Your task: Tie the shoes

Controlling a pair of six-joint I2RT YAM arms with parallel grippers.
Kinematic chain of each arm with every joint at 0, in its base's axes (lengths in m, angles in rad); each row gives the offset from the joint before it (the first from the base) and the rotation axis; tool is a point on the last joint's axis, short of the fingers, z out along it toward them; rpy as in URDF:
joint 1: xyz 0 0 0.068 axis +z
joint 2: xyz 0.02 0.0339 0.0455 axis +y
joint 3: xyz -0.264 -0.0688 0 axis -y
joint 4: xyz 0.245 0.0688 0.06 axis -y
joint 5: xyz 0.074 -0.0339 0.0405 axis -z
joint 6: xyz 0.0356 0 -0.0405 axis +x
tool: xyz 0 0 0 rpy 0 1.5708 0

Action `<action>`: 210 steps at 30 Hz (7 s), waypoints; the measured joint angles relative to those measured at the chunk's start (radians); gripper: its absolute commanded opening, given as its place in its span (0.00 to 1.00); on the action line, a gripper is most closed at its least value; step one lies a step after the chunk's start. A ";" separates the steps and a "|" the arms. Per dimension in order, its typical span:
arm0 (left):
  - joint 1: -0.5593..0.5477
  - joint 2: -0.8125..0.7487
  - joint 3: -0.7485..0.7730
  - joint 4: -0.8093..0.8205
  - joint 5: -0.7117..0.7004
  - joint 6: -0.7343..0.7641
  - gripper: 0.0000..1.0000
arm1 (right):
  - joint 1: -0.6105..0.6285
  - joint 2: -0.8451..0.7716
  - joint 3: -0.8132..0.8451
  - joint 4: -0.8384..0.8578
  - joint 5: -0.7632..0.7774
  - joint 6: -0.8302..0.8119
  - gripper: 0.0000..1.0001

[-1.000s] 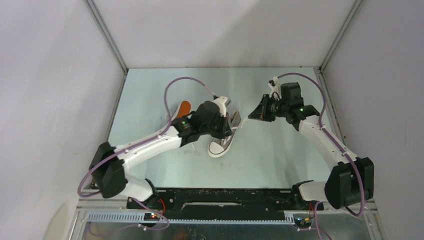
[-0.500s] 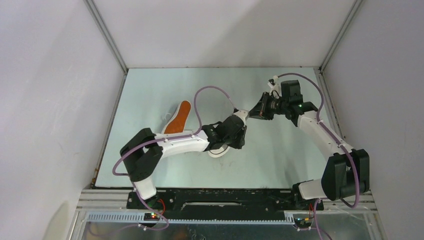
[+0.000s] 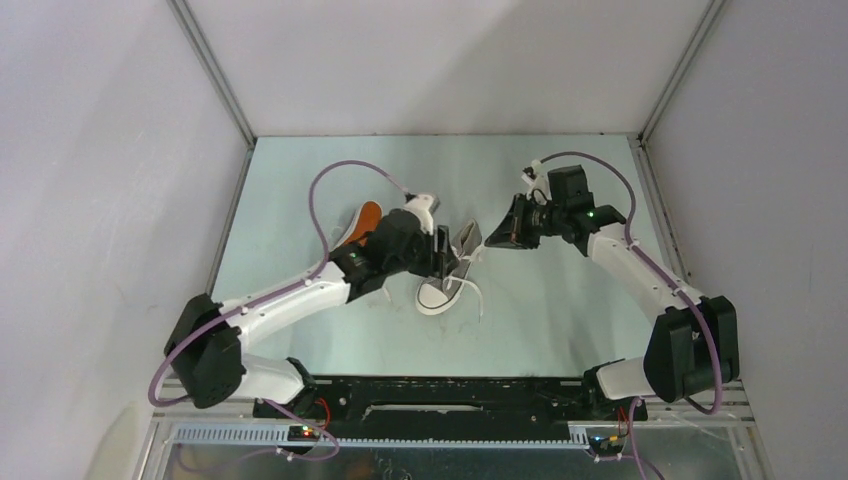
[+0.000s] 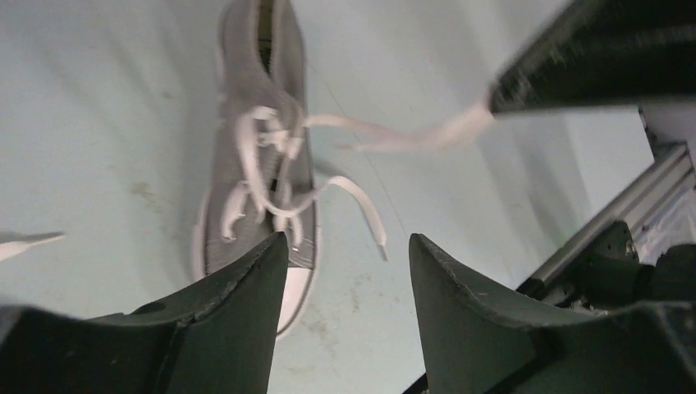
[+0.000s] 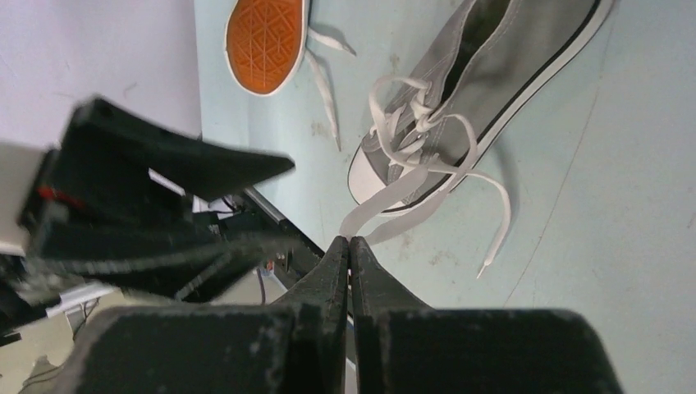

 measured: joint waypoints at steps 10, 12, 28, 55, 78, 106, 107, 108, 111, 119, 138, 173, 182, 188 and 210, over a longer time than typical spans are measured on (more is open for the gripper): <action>0.191 0.087 -0.008 -0.005 0.117 -0.017 0.56 | 0.153 -0.005 -0.051 0.020 0.016 0.026 0.04; 0.195 0.130 0.004 -0.007 0.142 -0.023 0.54 | 0.180 -0.005 -0.052 0.030 0.016 0.036 0.05; 0.262 0.268 0.031 0.063 0.307 -0.087 0.23 | 0.311 0.163 -0.097 0.266 0.024 0.149 0.15; 0.293 0.271 0.050 0.066 0.355 -0.091 0.00 | 0.244 0.295 0.022 0.202 0.255 -0.030 0.00; 0.306 0.251 0.045 0.132 0.492 -0.135 0.16 | 0.229 0.452 0.064 0.315 -0.060 -0.045 0.05; 0.216 0.050 -0.163 -0.074 0.238 -0.074 0.45 | 0.217 0.489 0.023 0.433 -0.196 -0.033 0.12; 0.212 0.059 -0.157 -0.074 0.235 -0.074 0.45 | 0.217 0.489 0.023 0.434 -0.196 -0.033 0.12; 0.210 0.067 -0.153 -0.074 0.232 -0.074 0.44 | 0.217 0.489 0.023 0.434 -0.196 -0.033 0.12; 0.204 0.086 -0.143 -0.076 0.223 -0.073 0.44 | 0.217 0.489 0.023 0.434 -0.198 -0.034 0.14; 0.181 0.132 -0.111 -0.099 0.195 -0.053 0.01 | 0.220 0.489 0.023 0.434 -0.200 -0.033 0.18; 0.198 0.114 -0.097 -0.069 0.206 -0.032 0.00 | 0.228 0.489 0.023 0.377 -0.194 -0.044 0.29; 0.340 0.244 -0.014 0.171 0.370 -0.208 0.00 | 0.249 0.525 0.023 0.488 -0.251 -0.021 0.39; 0.345 0.244 -0.099 0.257 0.400 -0.313 0.00 | 0.261 0.526 -0.001 0.563 -0.229 0.025 0.23; 0.351 0.243 -0.141 0.319 0.405 -0.365 0.01 | 0.266 0.525 -0.014 0.580 -0.198 0.042 0.01; 0.351 0.064 -0.141 0.134 0.312 -0.201 0.42 | 0.354 0.351 0.224 -0.081 0.409 -0.167 0.00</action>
